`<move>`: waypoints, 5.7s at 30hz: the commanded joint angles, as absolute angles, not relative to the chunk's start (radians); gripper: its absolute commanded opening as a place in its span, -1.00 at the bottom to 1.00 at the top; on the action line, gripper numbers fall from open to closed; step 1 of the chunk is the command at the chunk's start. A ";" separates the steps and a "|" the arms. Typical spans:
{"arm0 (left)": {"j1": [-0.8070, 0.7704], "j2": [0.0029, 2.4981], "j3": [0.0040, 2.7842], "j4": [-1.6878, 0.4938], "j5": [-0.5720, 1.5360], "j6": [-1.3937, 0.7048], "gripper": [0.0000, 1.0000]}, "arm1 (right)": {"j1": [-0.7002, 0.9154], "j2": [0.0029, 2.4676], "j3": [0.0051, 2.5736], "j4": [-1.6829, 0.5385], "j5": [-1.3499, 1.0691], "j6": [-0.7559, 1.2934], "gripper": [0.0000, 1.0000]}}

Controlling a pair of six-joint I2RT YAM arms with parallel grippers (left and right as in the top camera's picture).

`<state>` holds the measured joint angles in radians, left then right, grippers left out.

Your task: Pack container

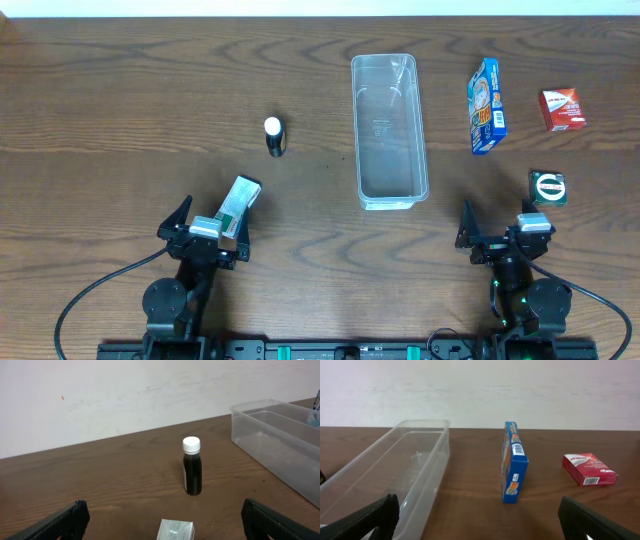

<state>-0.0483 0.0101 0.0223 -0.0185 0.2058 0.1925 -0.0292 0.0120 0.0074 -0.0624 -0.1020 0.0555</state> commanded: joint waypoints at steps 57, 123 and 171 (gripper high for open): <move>-0.044 0.005 0.004 -0.051 0.217 0.209 0.96 | -0.020 0.005 0.005 -0.006 -0.360 0.309 0.98; -0.044 0.005 0.004 -0.051 0.217 0.209 0.96 | -0.183 1.932 1.615 -0.698 -0.146 -0.179 0.93; -0.044 0.005 0.004 -0.051 0.217 0.209 0.96 | -0.121 2.098 1.616 -0.579 -0.111 -0.097 -0.61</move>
<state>-0.0483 0.0105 0.0223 -0.0189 0.2058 0.1921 -0.1207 2.1048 1.6024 -0.5789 -0.1005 -0.1127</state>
